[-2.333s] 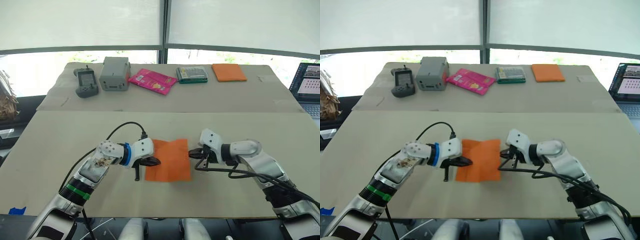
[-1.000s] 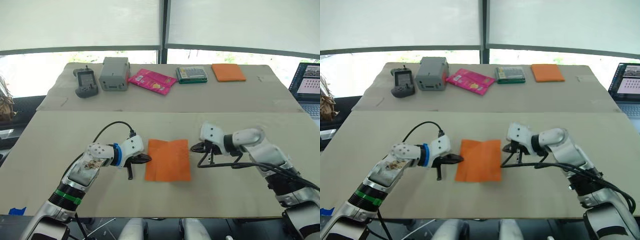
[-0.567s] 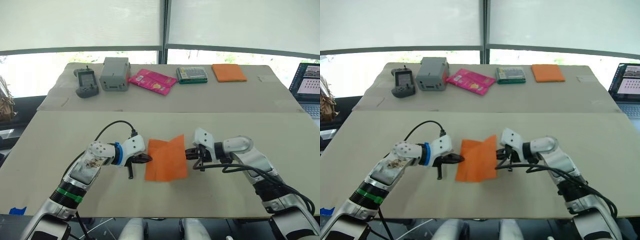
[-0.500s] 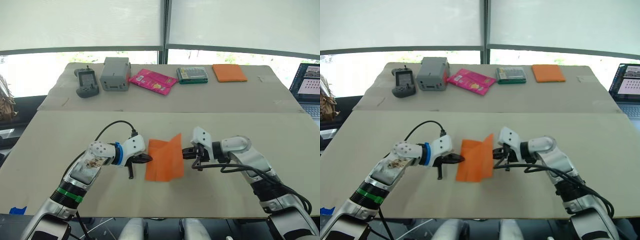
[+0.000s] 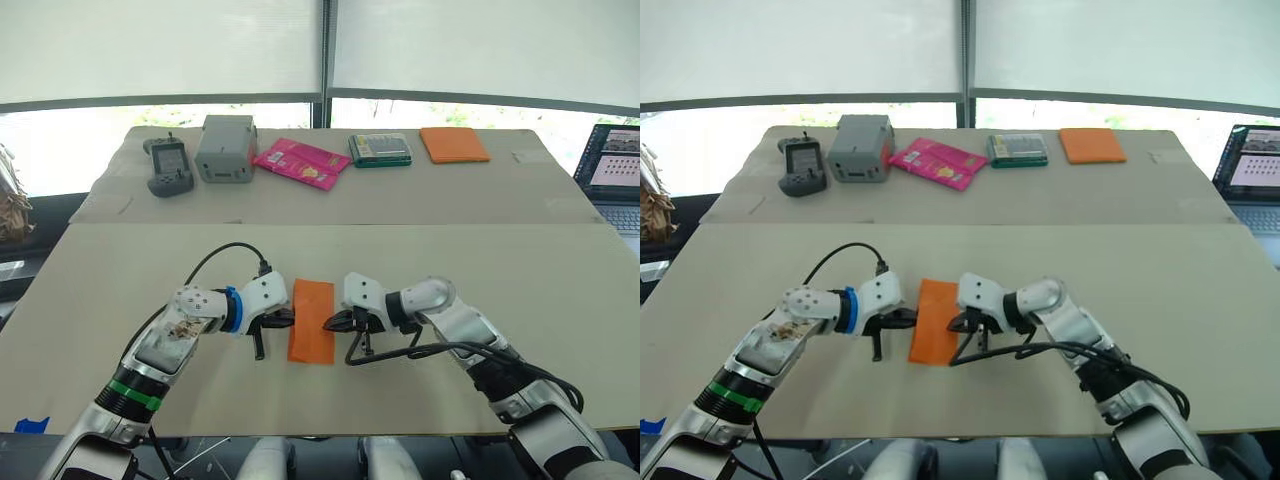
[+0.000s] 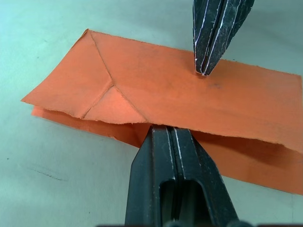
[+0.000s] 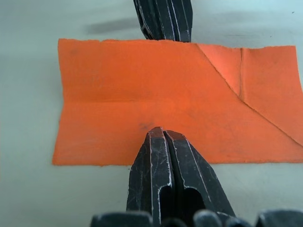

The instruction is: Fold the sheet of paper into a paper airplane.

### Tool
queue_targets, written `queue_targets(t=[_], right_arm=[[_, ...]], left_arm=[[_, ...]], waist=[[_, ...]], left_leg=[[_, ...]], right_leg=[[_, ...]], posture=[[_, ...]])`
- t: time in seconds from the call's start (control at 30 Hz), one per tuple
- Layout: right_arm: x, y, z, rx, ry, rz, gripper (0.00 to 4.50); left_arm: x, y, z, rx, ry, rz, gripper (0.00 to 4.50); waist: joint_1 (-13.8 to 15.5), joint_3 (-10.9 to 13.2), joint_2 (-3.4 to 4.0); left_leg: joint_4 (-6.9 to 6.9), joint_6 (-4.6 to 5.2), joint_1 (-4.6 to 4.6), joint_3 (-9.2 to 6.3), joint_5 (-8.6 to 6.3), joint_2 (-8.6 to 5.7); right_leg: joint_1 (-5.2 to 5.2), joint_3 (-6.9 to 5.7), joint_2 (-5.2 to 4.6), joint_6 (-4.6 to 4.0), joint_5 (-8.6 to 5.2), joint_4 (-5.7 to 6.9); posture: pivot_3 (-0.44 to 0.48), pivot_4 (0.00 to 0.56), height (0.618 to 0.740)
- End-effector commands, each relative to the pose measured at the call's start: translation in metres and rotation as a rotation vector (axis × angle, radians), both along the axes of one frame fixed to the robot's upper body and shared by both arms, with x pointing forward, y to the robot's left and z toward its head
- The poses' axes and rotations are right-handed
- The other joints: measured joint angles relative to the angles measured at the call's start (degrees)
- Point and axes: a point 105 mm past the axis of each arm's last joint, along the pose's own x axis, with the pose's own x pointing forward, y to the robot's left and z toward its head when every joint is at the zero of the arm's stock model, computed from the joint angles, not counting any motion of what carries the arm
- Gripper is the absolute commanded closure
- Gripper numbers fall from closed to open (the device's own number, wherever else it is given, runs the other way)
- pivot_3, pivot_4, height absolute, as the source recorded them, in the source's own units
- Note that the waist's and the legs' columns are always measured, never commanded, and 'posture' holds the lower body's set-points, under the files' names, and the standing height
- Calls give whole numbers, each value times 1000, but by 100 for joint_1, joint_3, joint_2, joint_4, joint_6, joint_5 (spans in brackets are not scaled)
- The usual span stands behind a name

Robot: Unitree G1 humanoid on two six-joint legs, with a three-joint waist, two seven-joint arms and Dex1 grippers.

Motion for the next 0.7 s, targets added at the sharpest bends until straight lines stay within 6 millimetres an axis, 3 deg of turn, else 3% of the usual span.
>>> queue_targets(t=[0.03,0.1,0.23,0.33,0.4,0.7], right_arm=[[2,-1,-13,-91,1,2,4475],[2,4,-19,-116,10,-8,4475],[2,5,-25,-145,17,-20,4475],[1,3,-27,-152,28,-36,4475],[1,2,-27,-156,31,-48,4475],[6,1,-11,-85,16,-111,4475]], left_arm=[[12,27,15,-120,56,176,4500],[13,36,34,-211,50,204,4500],[9,33,53,-311,40,172,4500],[2,17,62,-368,46,104,4500],[-1,8,59,-360,64,73,4500],[-18,-7,-5,-157,178,-14,4500]], waist=[[-27,0,0],[-55,0,-1],[-53,-1,-2],[-44,-3,-5],[-44,-4,-6],[-32,-6,-5]], left_leg=[[0,0,-1,0,0,1],[0,0,-1,0,0,2],[-2,-2,7,-5,0,8],[-2,-3,12,-5,0,6],[-2,-4,12,-5,1,7],[-7,-5,15,-1,1,0]], right_leg=[[-2,0,1,0,0,0],[-7,0,3,0,0,6],[-3,-5,4,-1,0,9],[3,-4,-1,-1,1,8],[3,-3,0,-2,1,8],[-1,2,0,-3,1,10]], posture=[[0,150,740],[0,150,740],[0,150,740],[0,150,740],[0,150,740],[0,150,740]])
